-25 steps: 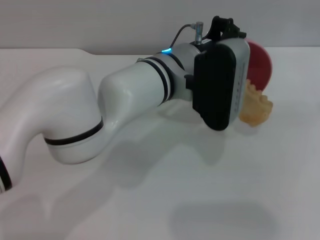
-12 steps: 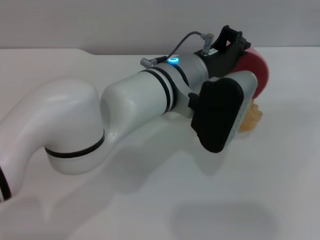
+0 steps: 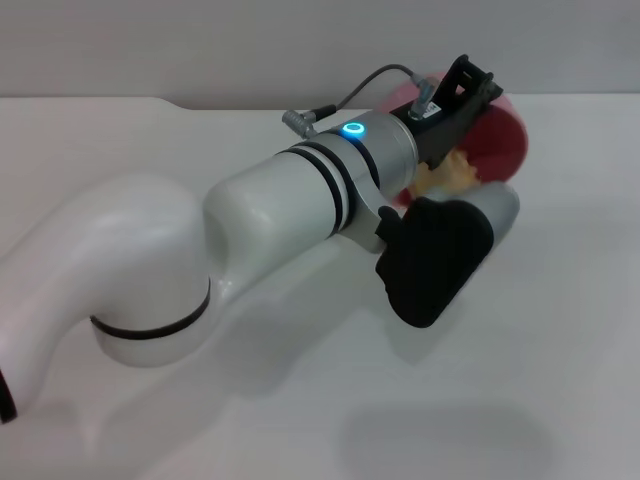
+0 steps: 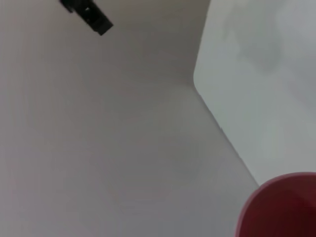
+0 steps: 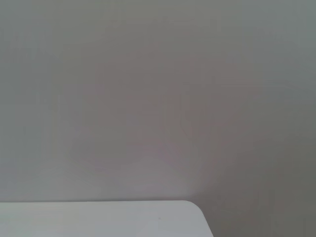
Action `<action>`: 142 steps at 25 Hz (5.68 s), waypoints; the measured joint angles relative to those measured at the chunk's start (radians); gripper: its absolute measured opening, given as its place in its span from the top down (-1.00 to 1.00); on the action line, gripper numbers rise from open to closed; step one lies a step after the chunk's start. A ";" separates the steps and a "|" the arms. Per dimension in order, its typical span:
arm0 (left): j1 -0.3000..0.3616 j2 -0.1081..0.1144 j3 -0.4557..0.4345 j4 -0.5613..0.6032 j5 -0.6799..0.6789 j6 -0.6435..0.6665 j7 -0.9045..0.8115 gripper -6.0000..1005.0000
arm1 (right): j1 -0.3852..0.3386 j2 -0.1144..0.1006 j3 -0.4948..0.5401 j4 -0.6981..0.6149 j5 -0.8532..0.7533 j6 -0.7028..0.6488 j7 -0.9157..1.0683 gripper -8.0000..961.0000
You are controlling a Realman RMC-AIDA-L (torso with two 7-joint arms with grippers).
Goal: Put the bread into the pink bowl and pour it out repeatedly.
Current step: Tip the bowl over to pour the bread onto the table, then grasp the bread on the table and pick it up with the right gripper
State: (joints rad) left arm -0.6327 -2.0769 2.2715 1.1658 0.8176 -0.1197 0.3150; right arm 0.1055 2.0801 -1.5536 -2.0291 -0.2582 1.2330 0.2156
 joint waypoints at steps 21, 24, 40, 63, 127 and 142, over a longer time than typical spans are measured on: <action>-0.001 -0.002 0.091 0.015 0.235 -0.203 -0.084 0.76 | 0.001 0.001 -0.030 0.015 0.001 0.001 -0.009 -0.15; -0.019 -0.002 0.052 0.049 0.200 -0.266 -0.328 0.76 | 0.003 0.002 -0.045 0.016 0.005 0.003 -0.004 -0.15; -0.048 0.012 -0.427 0.341 -0.757 -0.907 -0.377 0.76 | 0.096 -0.004 -0.216 0.080 0.132 0.004 0.028 -0.12; -0.045 0.015 -0.744 0.237 -0.982 -1.070 -0.179 0.76 | 0.233 -0.005 -0.330 0.485 0.521 -0.271 -0.037 -0.08; -0.050 0.015 -0.723 0.185 -0.982 -0.985 -0.165 0.75 | 0.211 -0.006 -0.224 0.230 0.608 -0.192 -0.170 0.53; -0.056 0.014 -0.707 0.181 -0.982 -0.984 -0.166 0.75 | 0.308 -0.007 -0.183 0.653 0.653 -0.437 -0.191 0.73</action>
State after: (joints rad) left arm -0.6887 -2.0628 1.5648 1.3469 -0.1639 -1.1040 0.1489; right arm 0.4138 2.0736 -1.7368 -1.3758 0.3945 0.7963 0.0250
